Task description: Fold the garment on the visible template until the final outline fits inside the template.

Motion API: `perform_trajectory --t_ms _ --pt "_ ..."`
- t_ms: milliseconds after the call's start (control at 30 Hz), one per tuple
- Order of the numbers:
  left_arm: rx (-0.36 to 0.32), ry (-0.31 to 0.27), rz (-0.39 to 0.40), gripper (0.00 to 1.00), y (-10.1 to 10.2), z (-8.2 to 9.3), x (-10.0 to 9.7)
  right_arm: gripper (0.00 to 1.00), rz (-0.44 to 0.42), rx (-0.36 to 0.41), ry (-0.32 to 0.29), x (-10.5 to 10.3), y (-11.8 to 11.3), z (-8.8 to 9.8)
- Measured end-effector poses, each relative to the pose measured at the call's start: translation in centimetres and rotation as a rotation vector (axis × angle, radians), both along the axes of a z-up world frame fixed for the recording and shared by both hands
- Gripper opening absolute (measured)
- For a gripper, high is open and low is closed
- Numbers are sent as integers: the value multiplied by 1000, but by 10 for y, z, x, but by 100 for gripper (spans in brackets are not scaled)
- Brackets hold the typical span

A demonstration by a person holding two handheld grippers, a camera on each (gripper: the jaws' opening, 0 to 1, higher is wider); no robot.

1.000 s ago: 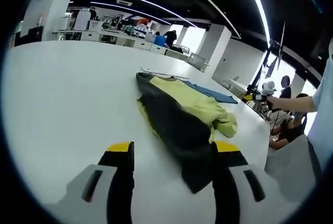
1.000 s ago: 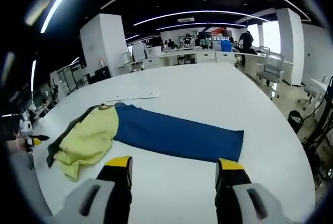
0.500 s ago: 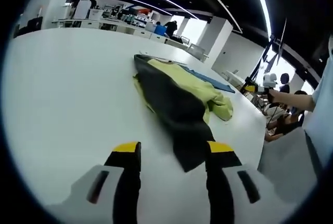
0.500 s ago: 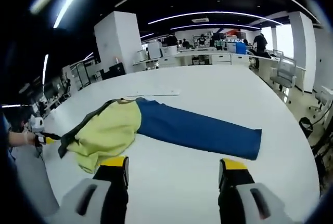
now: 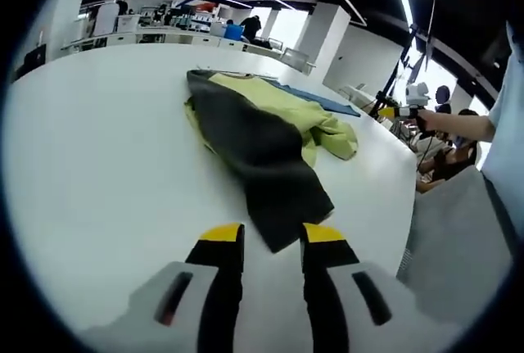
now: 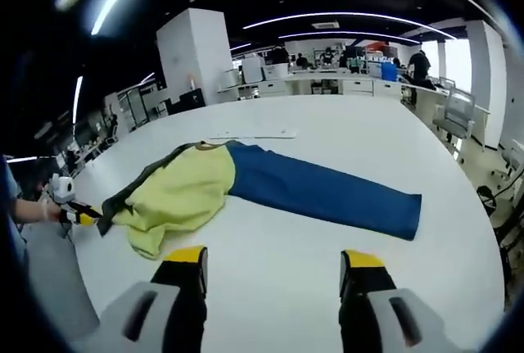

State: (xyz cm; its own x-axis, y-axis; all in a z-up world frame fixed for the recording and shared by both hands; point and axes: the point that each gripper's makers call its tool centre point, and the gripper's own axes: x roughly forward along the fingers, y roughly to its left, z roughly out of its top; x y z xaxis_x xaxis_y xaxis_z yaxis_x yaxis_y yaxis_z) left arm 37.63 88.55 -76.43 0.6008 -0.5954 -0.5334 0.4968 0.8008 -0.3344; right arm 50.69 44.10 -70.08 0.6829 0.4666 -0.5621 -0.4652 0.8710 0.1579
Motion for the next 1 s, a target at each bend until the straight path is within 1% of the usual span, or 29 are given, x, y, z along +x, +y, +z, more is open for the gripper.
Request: perform_trajectory --t_ms 67,167,267,433,500,533,567,633,733,767,833,967,1000 --pt "1 4 0 19 0 -2 1 64 3 -3 -2 1 0 1" --pt "13 18 23 12 5 -4 6 63 2 -3 -3 1 -1 3" --pt "18 27 12 5 3 -6 7 63 3 -6 -5 0 -3 4" --pt "15 32 0 4 -5 -5 7 61 -7 -9 -1 -2 -5 3" --pt "24 36 -6 0 -5 -6 6 61 -14 -7 3 -3 -6 2" --pt "25 23 -31 0 -8 -4 5 61 -14 -9 4 -4 -6 2" --pt "31 42 -31 0 -8 -6 3 61 -13 -10 2 -5 -6 2" --pt "18 51 -38 0 -8 -5 0 60 -15 -8 3 -6 -6 3" --pt "-15 72 6 0 -3 -2 0 60 -18 -7 2 -7 -7 4" --pt "-35 75 39 0 1 0 1 60 -20 -6 3 -7 -7 4" --pt "-60 62 67 0 7 8 4 60 -20 -9 4 -8 -7 5" --pt "-34 20 96 0 27 22 10 59 -15 -16 9 -9 -3 7" --pt "-43 19 104 0 29 28 12 58 -10 -22 13 -9 -2 6"
